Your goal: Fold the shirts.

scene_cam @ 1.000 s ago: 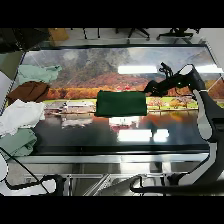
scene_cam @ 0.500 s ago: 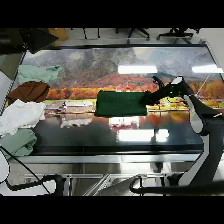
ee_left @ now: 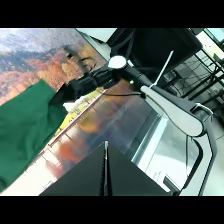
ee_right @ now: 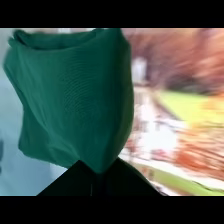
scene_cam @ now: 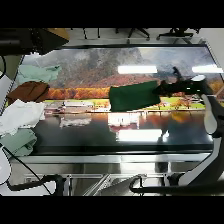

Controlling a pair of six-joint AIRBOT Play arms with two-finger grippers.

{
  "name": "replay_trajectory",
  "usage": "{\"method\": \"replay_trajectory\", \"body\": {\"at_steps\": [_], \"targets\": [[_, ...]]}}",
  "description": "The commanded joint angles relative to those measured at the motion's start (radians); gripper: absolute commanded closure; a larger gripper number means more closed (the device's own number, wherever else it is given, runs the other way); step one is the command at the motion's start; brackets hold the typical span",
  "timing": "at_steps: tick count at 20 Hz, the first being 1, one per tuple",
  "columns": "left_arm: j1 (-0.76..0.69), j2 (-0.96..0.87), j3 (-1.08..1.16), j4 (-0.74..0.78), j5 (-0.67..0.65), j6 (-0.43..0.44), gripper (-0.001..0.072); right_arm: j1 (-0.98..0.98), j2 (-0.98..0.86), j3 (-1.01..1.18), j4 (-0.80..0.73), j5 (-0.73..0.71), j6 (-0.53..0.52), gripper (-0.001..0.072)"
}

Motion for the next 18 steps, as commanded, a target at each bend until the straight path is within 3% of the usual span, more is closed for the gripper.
{"method": "replay_trajectory", "body": {"at_steps": [1, 4, 10, 13, 18], "targets": [[-0.019, 0.000, 0.000, 0.002, 0.000, 0.012, 0.0690, -0.221, 0.095, -0.039, -0.075, -0.008, 0.084, 0.0699], [-0.025, 0.000, 0.000, 0.007, -0.005, 0.032, 0.0690, -0.435, 0.217, -0.132, -0.201, -0.021, 0.129, 0.0699], [-0.025, 0.000, 0.000, 0.005, 0.001, 0.084, 0.0690, -0.826, 0.475, -0.457, -0.312, 0.055, 0.140, 0.0698], [-0.025, 0.000, 0.000, 0.005, 0.000, 0.114, 0.0690, -0.903, 0.657, -0.721, -0.432, -0.025, 0.186, 0.0698], [-0.025, 0.000, 0.000, 0.005, -0.003, 0.134, 0.0690, -0.897, 0.840, -1.032, -0.393, -0.142, 0.260, 0.0696]]}}
